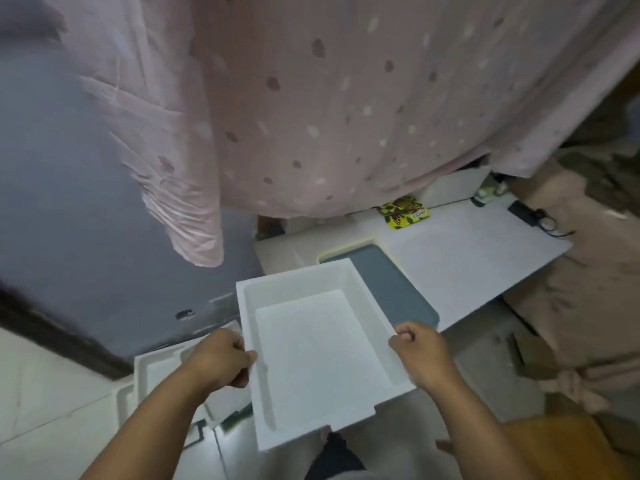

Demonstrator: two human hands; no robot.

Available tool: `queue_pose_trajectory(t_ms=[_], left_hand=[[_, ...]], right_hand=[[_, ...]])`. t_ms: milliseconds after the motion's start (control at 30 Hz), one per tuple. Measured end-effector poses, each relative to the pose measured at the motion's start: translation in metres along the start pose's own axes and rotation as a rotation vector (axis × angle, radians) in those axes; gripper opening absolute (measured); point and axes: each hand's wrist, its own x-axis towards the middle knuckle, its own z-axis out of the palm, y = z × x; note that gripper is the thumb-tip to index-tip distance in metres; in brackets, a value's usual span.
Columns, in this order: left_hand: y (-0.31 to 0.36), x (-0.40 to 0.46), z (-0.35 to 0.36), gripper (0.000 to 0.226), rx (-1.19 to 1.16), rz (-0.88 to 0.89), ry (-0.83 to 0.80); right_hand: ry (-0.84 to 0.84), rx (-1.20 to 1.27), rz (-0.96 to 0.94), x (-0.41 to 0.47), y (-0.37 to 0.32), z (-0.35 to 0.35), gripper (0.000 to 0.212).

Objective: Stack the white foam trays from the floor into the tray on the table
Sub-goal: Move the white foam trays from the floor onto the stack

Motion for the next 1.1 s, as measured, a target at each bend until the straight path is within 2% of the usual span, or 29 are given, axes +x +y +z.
queue_pose_trajectory(t_ms=[100,233,467,667,867,1000,1100], left_hand=[[0.048,0.016,0.036,0.022,-0.008,0.041,0.015],[0.095,0.039,0.068,0.025,0.008,0.047,0.046],[0.157,0.091,0.132,0.027,0.012,-0.026,0.135],[0.170,0.114,0.158,0.025,-0.017,-0.098,0.188],[0.162,0.121,0.163,0.020,-0.036,-0.152,0.162],[0.156,0.126,0.160,0.033,-0.252,-0.191,0.149],[0.155,0.144,0.149,0.045,-0.287,-0.211,0.276]], right_hand=[[0.014,0.026,0.006,0.049,0.016,-0.034,0.027],[0.003,-0.020,-0.048,0.111,0.025,-0.064,0.017],[-0.101,-0.094,-0.114,0.234,0.049,-0.096,0.016],[-0.181,-0.126,-0.112,0.274,0.065,-0.093,0.023],[-0.232,-0.211,-0.118,0.272,0.085,-0.084,0.020],[-0.268,-0.223,-0.117,0.279,0.083,-0.083,0.027],[-0.296,-0.052,0.009,0.303,0.064,-0.081,0.034]])
